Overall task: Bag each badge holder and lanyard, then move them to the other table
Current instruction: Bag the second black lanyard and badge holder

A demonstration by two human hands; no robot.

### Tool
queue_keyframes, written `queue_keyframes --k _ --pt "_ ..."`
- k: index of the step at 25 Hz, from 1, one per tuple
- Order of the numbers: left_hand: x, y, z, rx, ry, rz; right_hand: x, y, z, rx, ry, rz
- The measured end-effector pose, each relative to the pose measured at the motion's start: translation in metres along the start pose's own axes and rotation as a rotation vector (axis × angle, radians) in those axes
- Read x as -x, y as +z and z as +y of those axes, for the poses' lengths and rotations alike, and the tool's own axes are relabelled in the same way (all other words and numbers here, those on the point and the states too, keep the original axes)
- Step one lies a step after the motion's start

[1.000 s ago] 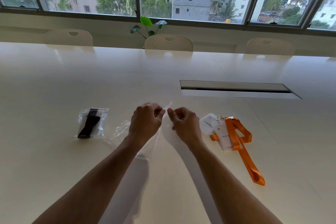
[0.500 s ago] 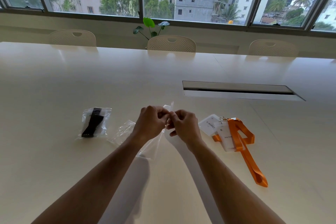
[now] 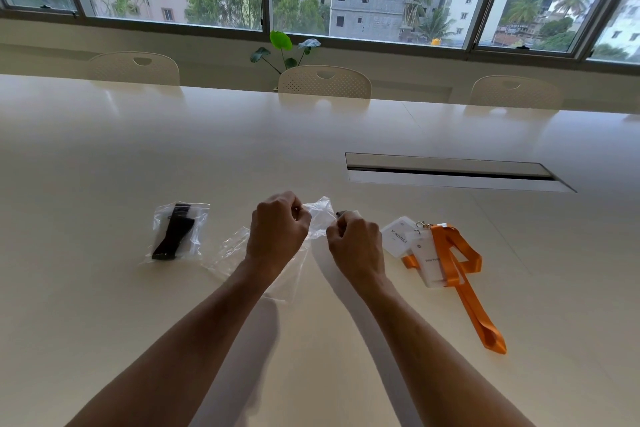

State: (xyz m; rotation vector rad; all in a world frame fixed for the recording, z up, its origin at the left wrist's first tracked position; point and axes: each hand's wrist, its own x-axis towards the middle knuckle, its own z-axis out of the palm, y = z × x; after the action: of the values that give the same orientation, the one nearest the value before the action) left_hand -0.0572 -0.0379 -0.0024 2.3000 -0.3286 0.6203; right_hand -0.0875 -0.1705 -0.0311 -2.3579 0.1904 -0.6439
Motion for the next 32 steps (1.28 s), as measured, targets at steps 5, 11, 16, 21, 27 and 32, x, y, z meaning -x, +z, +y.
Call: queue_keyframes --k 5,11,16,21,27,32 --pt "0.003 0.004 0.006 0.041 0.066 -0.006 0.003 0.002 -0.013 -0.111 -0.113 0.093" --pt "0.006 0.008 0.01 0.051 0.112 -0.031 0.005 0.003 -0.017 -0.132 -0.156 0.052" --pt "0.008 0.008 0.008 0.023 0.151 -0.05 0.001 -0.003 -0.016 -0.174 -0.041 -0.056" --pt "-0.003 -0.004 -0.017 0.114 0.398 -0.417 -0.005 -0.013 -0.008 -0.134 -0.035 -0.148" --pt "-0.016 -0.008 -0.027 -0.039 0.485 -0.555 -0.008 -0.023 -0.003 -0.214 -0.178 -0.382" --pt "-0.015 -0.01 -0.027 -0.019 0.475 -0.492 -0.009 -0.03 0.011 -0.387 -0.131 -0.359"
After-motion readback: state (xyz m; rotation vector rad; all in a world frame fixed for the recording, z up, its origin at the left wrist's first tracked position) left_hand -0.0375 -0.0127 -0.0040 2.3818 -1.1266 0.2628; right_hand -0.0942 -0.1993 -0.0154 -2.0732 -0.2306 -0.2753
